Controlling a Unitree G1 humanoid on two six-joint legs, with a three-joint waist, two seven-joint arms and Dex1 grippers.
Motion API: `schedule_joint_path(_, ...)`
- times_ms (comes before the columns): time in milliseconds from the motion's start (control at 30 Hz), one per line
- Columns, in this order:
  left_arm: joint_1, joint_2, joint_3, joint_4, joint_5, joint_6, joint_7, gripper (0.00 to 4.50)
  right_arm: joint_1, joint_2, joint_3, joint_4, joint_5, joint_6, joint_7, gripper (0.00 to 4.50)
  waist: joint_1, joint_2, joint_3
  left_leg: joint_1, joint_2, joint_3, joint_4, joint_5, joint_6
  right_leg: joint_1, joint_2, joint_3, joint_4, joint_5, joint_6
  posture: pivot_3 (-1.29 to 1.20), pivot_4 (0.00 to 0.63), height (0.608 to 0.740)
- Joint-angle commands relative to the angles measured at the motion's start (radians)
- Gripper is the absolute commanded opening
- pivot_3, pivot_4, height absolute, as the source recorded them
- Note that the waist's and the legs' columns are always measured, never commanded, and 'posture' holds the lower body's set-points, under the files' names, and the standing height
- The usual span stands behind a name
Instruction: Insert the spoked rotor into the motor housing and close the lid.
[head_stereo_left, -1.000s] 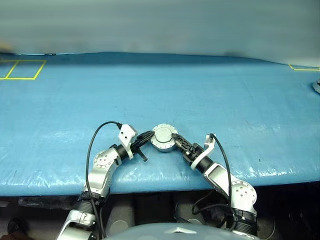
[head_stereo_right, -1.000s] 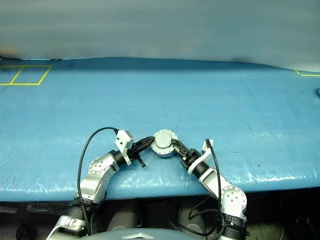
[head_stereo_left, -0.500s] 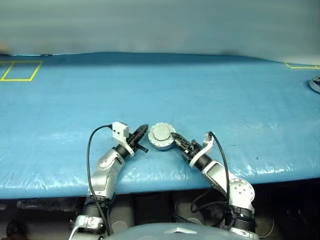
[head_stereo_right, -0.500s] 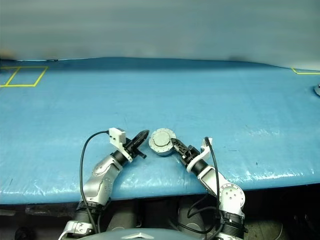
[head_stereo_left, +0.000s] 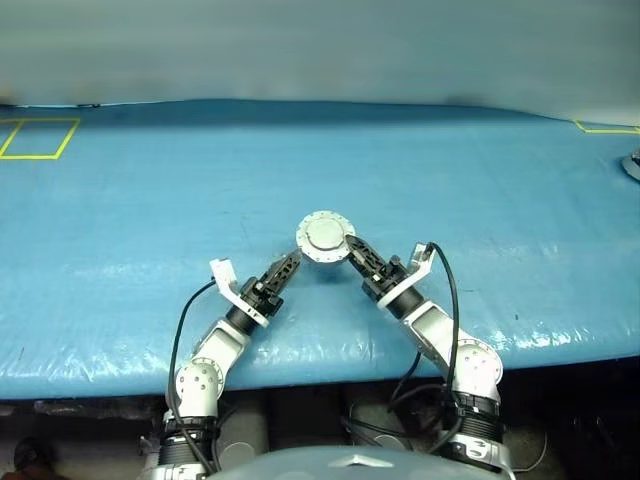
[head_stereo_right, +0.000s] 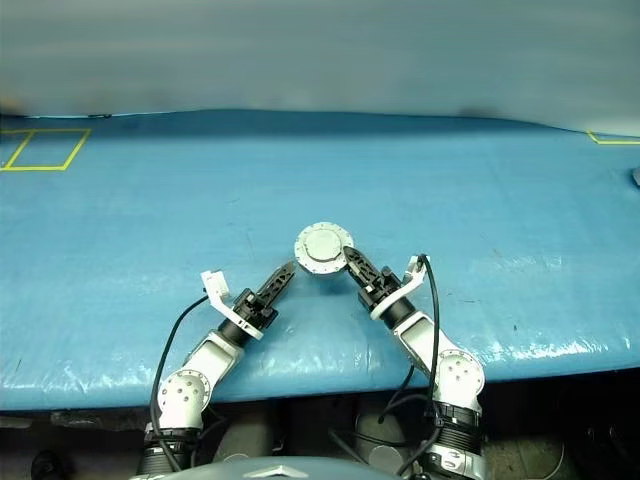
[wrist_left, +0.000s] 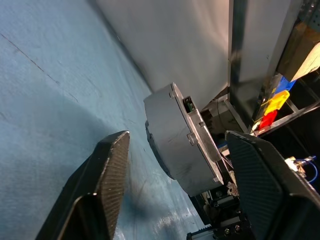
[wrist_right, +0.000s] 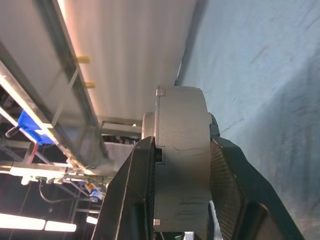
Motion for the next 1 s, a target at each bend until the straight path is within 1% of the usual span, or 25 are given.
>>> schedule_joint_path(33, -0.02, -0.007, -0.004, -0.029, -0.083, 0.094, 0.007, 4.49, -0.029, 0.02, 0.051, -0.097, 0.08, 0.031, 0.057, 1.14, -0.001, 0.0, 0.0, 0.0, 0.0, 0.0, 0.001, 0.0, 0.0, 0.0, 0.0, 0.0, 0.0, 0.0, 0.0, 0.0, 0.15, 0.74)
schedule_joint_path(167, -0.04, -0.024, -0.002, -0.028, -0.124, 0.134, 0.009, 4.49, -0.015, 0.0, 0.113, -0.133, 0.078, 0.076, 0.061, 1.14, 0.0, 0.0, 0.0, 0.0, 0.0, -0.001, 0.002, 0.0, 0.0, 0.001, 0.0, 0.0, 0.0, 0.0, 0.0, 0.0, 0.15, 0.74)
schedule_joint_path(267, -0.061, -0.074, 0.028, -0.03, -0.183, 0.115, -0.001, 4.49, 0.006, -0.018, 0.166, -0.15, 0.037, 0.101, 0.053, 1.14, 0.0, 0.0, 0.0, 0.0, 0.0, -0.001, 0.002, 0.0, 0.0, 0.001, 0.0, 0.0, 0.0, 0.0, 0.0, 0.0, 0.15, 0.74)
schedule_joint_path(433, -0.071, -0.095, 0.047, -0.021, -0.27, 0.13, -0.027, 4.49, 0.018, -0.037, 0.187, -0.159, 0.025, 0.085, 0.061, 1.14, -0.003, 0.0, 0.0, 0.0, 0.001, -0.004, 0.001, 0.0, 0.0, 0.001, 0.002, -0.001, 0.001, 0.0, -0.001, 0.0, 0.15, 0.74)
schedule_joint_path(567, -0.072, -0.084, 0.05, -0.019, -0.252, 0.089, -0.028, 4.49, 0.022, -0.045, 0.194, -0.158, 0.02, 0.08, 0.061, 1.14, 0.0, 0.0, 0.0, 0.0, 0.0, -0.004, 0.002, 0.0, 0.0, 0.002, 0.002, 0.0, 0.0, 0.0, -0.001, 0.0, 0.15, 0.74)
schedule_joint_path(633, -0.075, -0.069, 0.037, -0.011, -0.193, 0.052, -0.014, 4.49, 0.022, -0.046, 0.197, -0.16, 0.018, 0.074, 0.06, 1.14, 0.001, 0.0, 0.0, 0.0, 0.0, -0.004, 0.003, 0.0, 0.0, 0.003, 0.002, 0.0, 0.0, 0.0, -0.001, 0.0, 0.15, 0.74)
schedule_joint_path(667, -0.076, -0.069, 0.038, -0.006, -0.195, 0.051, -0.014, 4.49, 0.021, -0.045, 0.198, -0.161, 0.018, 0.071, 0.059, 1.14, 0.002, 0.0, 0.0, 0.0, 0.0, -0.004, 0.003, 0.0, 0.0, 0.003, 0.002, 0.0, 0.0, 0.0, -0.001, 0.0, 0.15, 0.74)
schedule_joint_path(700, -0.076, -0.069, 0.037, -0.003, -0.203, 0.051, -0.028, 4.12, 0.02, -0.045, 0.198, -0.163, 0.018, 0.068, 0.059, 1.14, 0.002, 0.0, 0.0, 0.0, 0.0, -0.004, 0.003, 0.0, 0.0, 0.003, 0.002, 0.0, 0.0, 0.0, -0.001, 0.0, 0.15, 0.74)
schedule_joint_path(733, -0.074, -0.073, 0.039, -0.002, -0.204, 0.044, -0.033, 3.88, 0.019, -0.044, 0.198, -0.163, 0.019, 0.066, 0.058, 1.14, 0.002, 0.0, 0.0, 0.0, 0.0, -0.004, 0.003, 0.0, 0.0, 0.003, 0.002, 0.0, 0.0, 0.0, -0.001, 0.0, 0.15, 0.74)
schedule_joint_path(800, -0.072, -0.079, 0.041, 0.004, -0.198, 0.026, -0.037, 3.25, 0.016, -0.041, 0.197, -0.161, 0.016, 0.06, 0.055, 1.14, 0.001, 0.0, 0.0, 0.0, 0.0, -0.005, 0.003, 0.0, 0.0, 0.003, 0.003, 0.0, 0.001, 0.0, -0.001, 0.0, 0.15, 0.74)
schedule_joint_path(833, -0.071, -0.079, 0.04, 0.007, -0.193, 0.019, -0.036, 2.87, 0.015, -0.04, 0.197, -0.16, 0.015, 0.057, 0.054, 1.14, 0.001, 0.0, 0.0, 0.0, 0.0, -0.005, 0.003, 0.0, 0.0, 0.003, 0.003, 0.0, 0.0, 0.0, -0.001, 0.0, 0.15, 0.74)
schedule_joint_path(867, -0.068, -0.082, 0.042, 0.011, -0.201, 0.018, -0.036, 2.64, 0.015, -0.037, 0.197, -0.158, 0.011, 0.052, 0.052, 1.14, 0.002, 0.0, 0.0, 0.0, 0.0, -0.005, 0.003, 0.0, 0.0, 0.003, 0.003, 0.0, 0.001, 0.0, -0.001, 0.0, 0.15, 0.74)
schedule_joint_path(1000, -0.054, -0.093, 0.048, 0.014, -0.214, 0.009, -0.018, 2.58, 0.016, -0.038, 0.211, -0.163, -0.045, 0.019, 0.056, 1.14, 0.001, 0.0, 0.0, 0.0, 0.0, -0.005, 0.003, 0.0, 0.0, 0.003, 0.003, 0.0, 0.001, 0.0, -0.001, 0.0, 0.15, 0.74)
